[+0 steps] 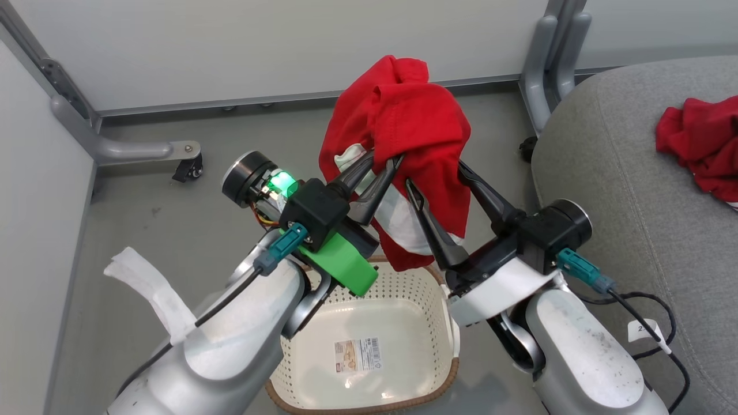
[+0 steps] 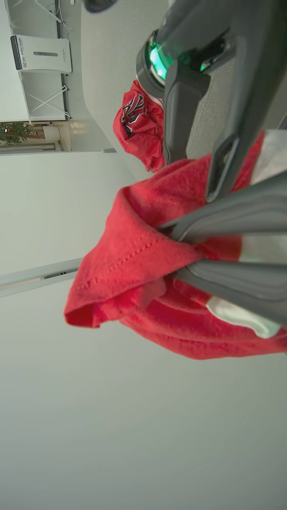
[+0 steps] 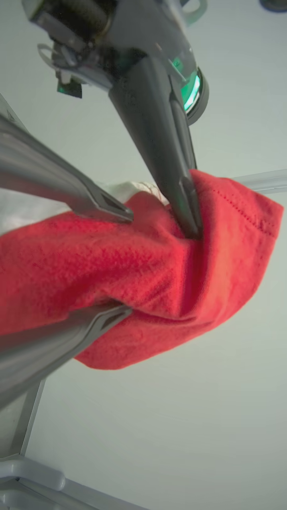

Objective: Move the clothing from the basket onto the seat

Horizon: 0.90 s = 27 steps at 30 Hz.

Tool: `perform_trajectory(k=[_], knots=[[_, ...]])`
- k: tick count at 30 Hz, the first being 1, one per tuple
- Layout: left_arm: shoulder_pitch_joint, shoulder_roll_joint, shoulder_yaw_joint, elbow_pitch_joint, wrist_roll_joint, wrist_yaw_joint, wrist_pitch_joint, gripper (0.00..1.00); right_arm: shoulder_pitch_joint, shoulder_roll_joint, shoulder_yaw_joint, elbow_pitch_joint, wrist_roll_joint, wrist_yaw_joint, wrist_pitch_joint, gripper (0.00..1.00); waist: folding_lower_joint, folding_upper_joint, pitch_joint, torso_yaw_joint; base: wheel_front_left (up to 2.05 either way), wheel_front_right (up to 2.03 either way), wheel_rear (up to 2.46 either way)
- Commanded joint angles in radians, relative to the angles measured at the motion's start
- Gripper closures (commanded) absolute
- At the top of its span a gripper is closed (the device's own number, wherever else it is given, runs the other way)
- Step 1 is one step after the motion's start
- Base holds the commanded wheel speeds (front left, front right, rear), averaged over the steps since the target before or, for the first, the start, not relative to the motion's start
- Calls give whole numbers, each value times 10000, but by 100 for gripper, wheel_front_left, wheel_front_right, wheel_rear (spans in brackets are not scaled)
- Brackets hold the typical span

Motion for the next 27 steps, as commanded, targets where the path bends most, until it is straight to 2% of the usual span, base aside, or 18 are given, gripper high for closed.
perform_trajectory(k=[1, 11, 12, 13, 27], knots=[[-200, -38, -4, -54, -12, -33, -61, 100, -139, -31, 68, 149, 122, -11, -13, 0, 1, 84, 45, 25, 0, 0, 0], [-293, -262, -254, -146, -122, -258, -126, 100, -654, -26, 209, 1180, 824, -11, -13, 0, 1, 84, 161, 120, 0, 0, 0], [-300, -273, -273, -129, -120, -280, -134, 100, -678, -28, 256, 1252, 866, -11, -13, 58, 1, 84, 162, 124, 0, 0, 0], [-300, -278, -287, -110, -123, -283, -139, 100, -688, -28, 314, 1278, 918, -11, -12, 100, 1, 84, 158, 122, 0, 0, 0], [-95, -185, -373, 81, -161, -307, -170, 100, -388, -30, 202, 968, 906, -11, -12, 100, 1, 84, 146, -26, 0, 0, 0]])
